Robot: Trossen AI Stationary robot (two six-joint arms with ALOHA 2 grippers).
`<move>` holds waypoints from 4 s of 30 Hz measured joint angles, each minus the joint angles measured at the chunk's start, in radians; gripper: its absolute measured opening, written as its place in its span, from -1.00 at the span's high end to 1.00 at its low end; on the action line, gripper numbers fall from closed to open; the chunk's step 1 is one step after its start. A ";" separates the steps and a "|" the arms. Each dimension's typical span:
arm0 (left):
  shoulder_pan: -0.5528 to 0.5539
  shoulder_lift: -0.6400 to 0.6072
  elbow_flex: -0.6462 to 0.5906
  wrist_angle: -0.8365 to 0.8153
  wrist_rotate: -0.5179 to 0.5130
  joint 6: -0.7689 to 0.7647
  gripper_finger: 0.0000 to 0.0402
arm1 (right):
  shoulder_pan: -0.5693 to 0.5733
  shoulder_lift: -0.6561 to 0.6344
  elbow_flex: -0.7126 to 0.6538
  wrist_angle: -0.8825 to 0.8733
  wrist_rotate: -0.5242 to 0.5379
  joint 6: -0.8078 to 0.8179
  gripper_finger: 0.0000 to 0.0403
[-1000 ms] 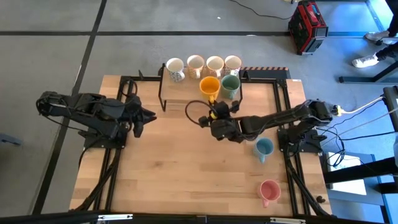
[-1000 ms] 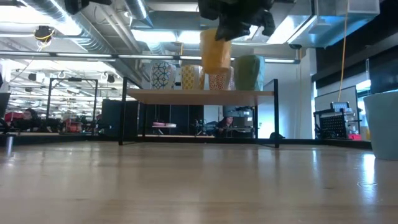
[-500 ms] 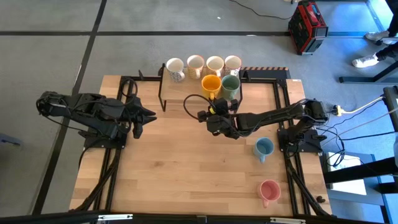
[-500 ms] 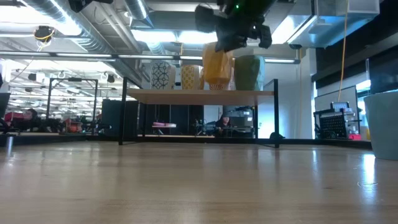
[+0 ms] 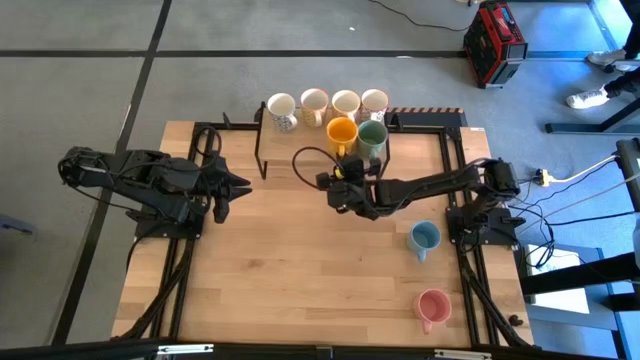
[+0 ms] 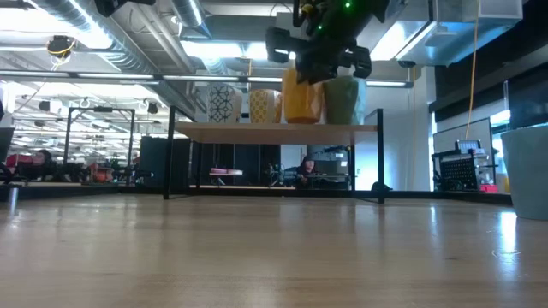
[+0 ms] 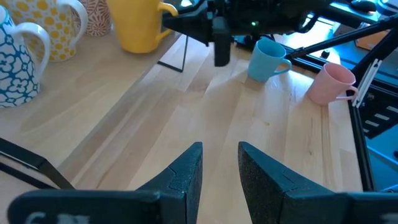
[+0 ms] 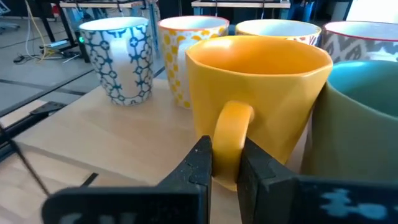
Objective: Place coffee mugs
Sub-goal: Put the yellow mug on the shelf, then put the blue mug on the shelf
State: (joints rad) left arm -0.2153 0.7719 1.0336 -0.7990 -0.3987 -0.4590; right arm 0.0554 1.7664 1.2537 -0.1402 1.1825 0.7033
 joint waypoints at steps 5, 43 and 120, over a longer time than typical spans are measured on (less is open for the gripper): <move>0.000 0.000 0.000 0.000 0.000 0.000 0.52 | -0.012 0.006 0.000 0.002 -0.023 0.000 0.89; 0.000 0.000 0.000 0.002 0.068 0.001 0.52 | -0.009 0.036 0.082 -0.033 -0.050 -0.132 0.21; 0.000 0.000 0.000 -0.004 0.071 0.078 0.52 | 0.531 -0.408 0.082 -1.167 -0.859 1.076 -0.15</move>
State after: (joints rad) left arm -0.2153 0.7723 1.0336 -0.8028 -0.3275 -0.3809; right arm 0.5863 1.3587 1.3361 -1.3071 0.3237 1.7788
